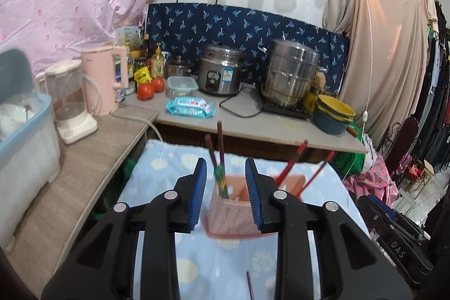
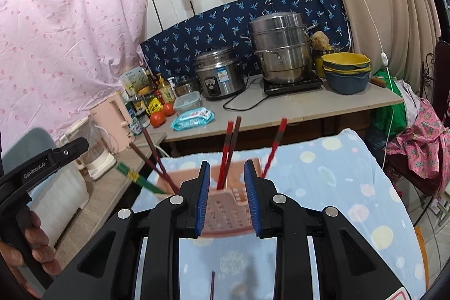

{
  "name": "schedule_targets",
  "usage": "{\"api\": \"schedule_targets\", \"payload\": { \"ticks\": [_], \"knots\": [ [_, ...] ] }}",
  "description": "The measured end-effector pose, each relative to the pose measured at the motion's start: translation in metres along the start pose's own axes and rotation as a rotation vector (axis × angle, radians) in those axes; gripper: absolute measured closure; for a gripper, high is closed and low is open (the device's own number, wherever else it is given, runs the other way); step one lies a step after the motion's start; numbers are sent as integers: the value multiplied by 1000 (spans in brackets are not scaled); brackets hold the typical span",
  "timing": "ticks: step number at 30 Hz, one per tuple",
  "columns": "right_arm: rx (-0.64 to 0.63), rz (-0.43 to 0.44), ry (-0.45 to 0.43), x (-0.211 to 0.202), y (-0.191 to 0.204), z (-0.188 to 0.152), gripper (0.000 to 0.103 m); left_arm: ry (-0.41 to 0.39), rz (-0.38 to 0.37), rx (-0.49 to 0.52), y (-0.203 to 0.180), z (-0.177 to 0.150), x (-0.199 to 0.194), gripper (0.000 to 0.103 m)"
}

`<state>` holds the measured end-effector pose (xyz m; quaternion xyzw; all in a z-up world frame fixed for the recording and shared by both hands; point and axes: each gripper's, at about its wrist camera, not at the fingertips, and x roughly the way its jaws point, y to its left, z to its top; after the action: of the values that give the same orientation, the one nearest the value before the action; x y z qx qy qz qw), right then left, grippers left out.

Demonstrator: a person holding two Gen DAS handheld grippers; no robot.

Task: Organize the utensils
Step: 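Withdraw both open tools from the basket back to the table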

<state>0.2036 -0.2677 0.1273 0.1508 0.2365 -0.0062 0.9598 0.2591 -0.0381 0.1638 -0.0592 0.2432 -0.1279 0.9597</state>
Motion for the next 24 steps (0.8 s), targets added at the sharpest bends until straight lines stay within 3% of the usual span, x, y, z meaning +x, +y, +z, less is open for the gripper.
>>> {"api": "schedule_targets", "payload": {
  "ticks": [11, 24],
  "knots": [
    [-62, -15, 93, -33, 4, -68, 77, 110, 8, -7, 8, -69, -22, 76],
    [-85, -10, 273, -49, 2, -159, 77, 271, 38, -5, 14, -157, -25, 76]
  ]
}}
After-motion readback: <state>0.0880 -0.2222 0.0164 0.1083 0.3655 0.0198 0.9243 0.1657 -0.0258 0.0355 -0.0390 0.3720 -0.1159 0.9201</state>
